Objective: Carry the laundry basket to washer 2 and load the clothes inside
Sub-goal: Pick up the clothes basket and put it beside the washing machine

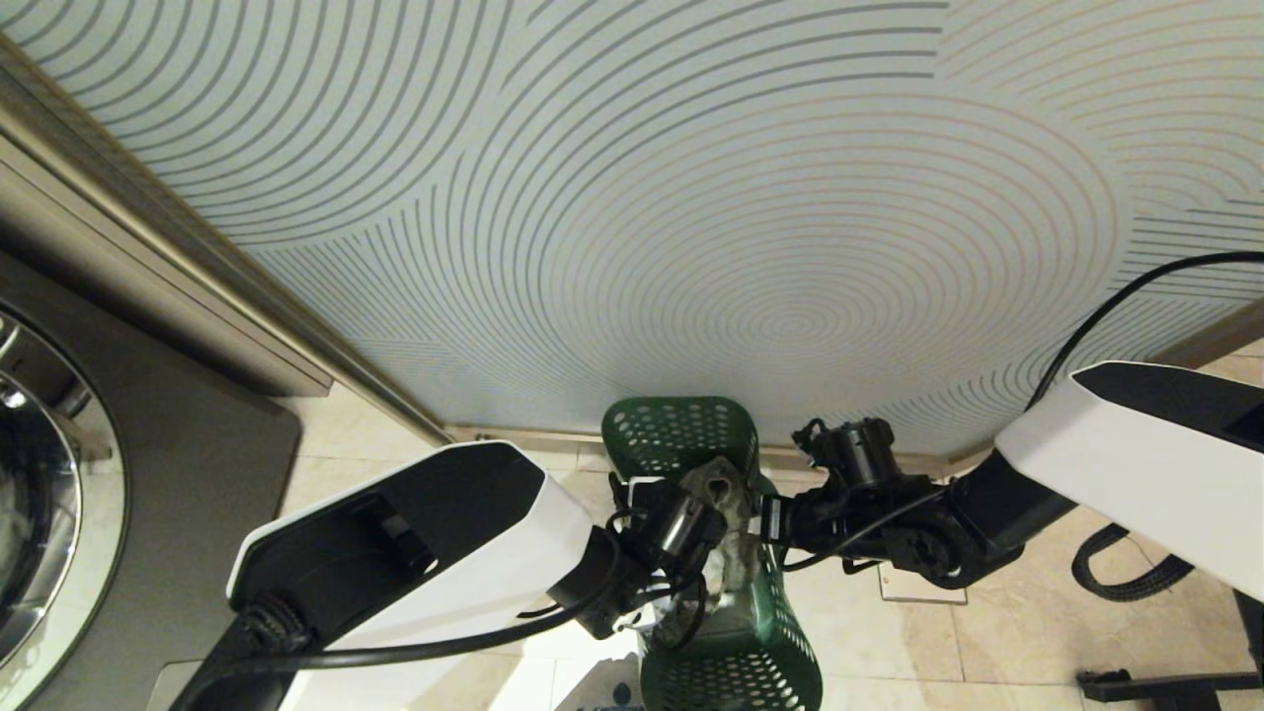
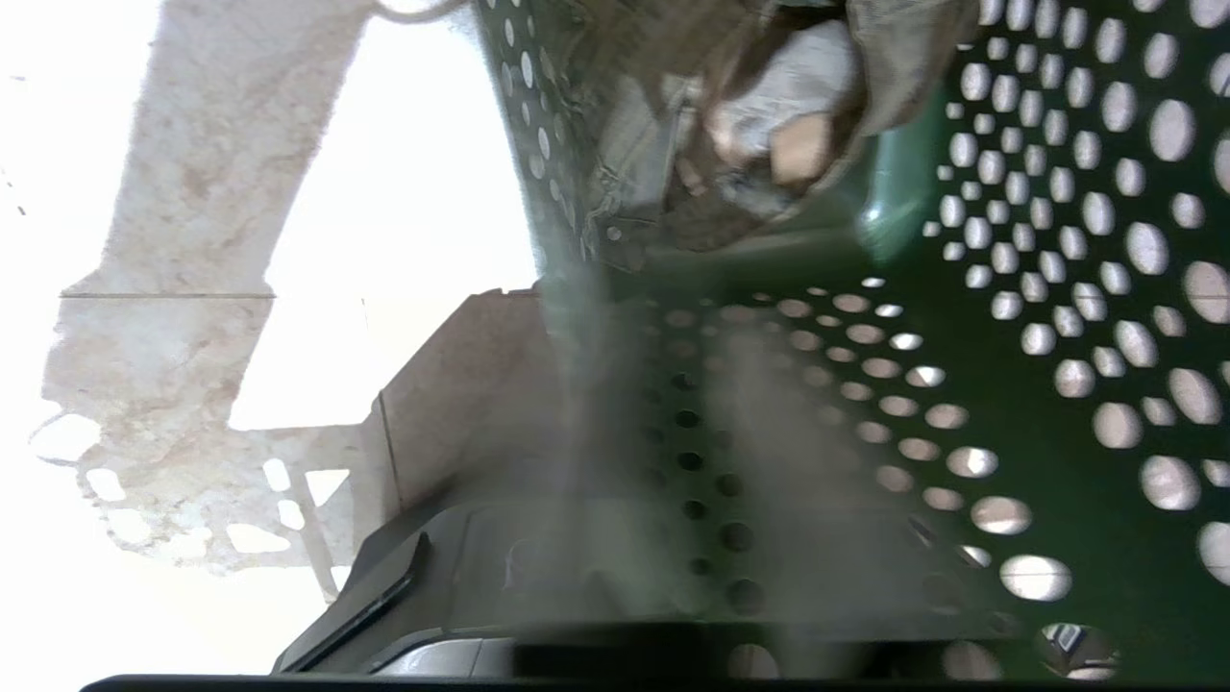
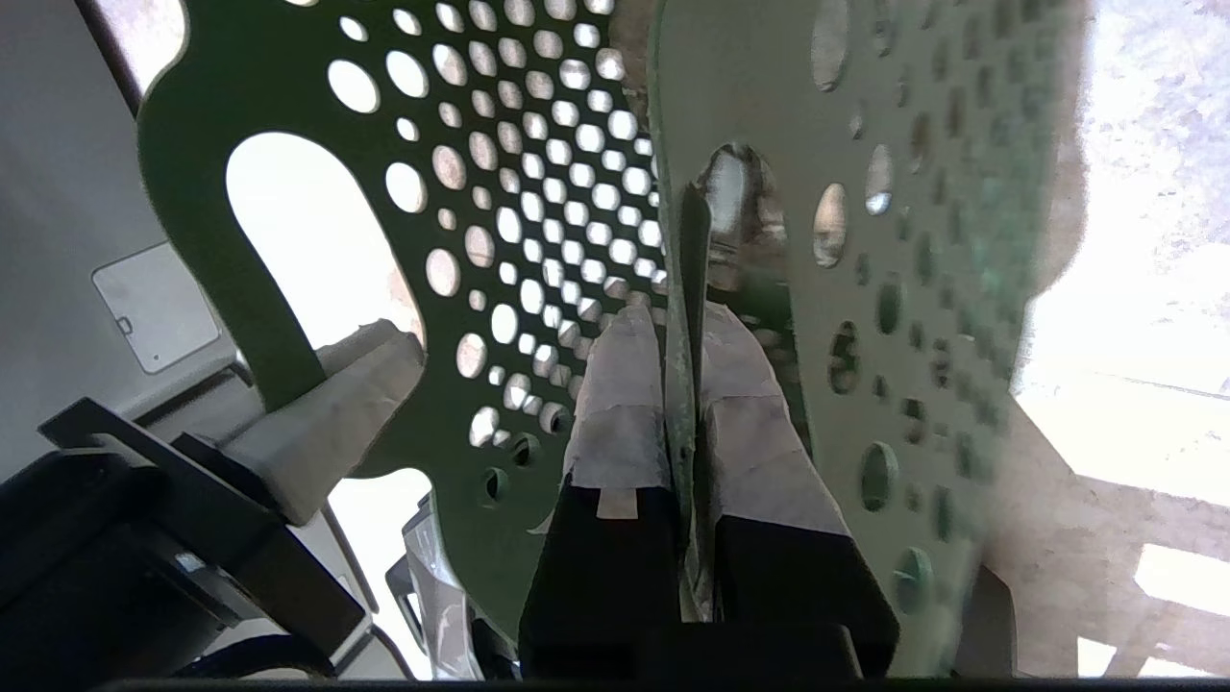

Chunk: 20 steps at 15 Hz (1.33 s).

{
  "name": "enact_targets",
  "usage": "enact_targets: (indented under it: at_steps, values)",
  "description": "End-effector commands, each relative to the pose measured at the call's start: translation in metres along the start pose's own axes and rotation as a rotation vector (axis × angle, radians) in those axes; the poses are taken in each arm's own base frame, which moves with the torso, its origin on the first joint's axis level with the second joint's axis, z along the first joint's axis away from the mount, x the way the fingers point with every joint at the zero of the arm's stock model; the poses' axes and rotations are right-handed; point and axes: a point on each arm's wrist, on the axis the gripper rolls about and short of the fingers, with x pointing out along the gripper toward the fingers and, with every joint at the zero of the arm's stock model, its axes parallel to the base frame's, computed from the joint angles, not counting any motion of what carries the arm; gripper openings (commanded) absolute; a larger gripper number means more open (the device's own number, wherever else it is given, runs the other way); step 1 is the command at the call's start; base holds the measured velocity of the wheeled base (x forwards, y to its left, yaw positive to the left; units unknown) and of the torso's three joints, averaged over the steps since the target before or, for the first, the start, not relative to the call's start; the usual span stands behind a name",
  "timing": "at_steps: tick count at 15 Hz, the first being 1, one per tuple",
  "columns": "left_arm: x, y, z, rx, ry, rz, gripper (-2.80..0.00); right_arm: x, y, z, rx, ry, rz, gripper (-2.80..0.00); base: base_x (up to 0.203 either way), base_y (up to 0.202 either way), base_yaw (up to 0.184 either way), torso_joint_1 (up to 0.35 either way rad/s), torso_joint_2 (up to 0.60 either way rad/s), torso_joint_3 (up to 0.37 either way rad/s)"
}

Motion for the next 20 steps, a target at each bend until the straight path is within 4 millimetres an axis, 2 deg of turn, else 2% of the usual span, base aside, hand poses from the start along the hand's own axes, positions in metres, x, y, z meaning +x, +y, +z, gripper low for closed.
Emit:
enact_targets:
  at_steps: [1, 5, 10, 15, 20]
  values:
    - [-0.002, -0.001, 0.001, -0.004, -0.006, -0.005, -2.8, -0.001, 0.001, 0.001, 0.003, -0.004, 0.004, -2.8, 0.0, 0.0, 0.0, 0.0, 0.0, 0.0]
    - [-0.007, -0.005, 0.003, -0.004, -0.012, -0.018, -2.8, -0.005, 0.001, 0.0, 0.002, -0.003, 0.004, -2.8, 0.0, 0.0, 0.0, 0.0, 0.0, 0.0]
    - [-0.034, -0.01, 0.02, -0.007, -0.038, -0.057, -2.8, -0.023, 0.009, 0.002, -0.004, -0.017, 0.017, -2.8, 0.0, 0.0, 0.0, 0.0, 0.0, 0.0]
    - [-0.052, -0.001, 0.011, 0.067, 0.019, -0.028, -2.8, -0.04, 0.013, -0.009, -0.014, 0.01, 0.02, -2.8, 0.0, 0.0, 0.0, 0.0, 0.0, 0.0]
    - [-0.064, -0.009, 0.007, 0.079, 0.016, -0.056, -2.8, -0.062, 0.018, -0.011, -0.022, -0.013, 0.042, -2.8, 0.0, 0.0, 0.0, 0.0, 0.0, 0.0]
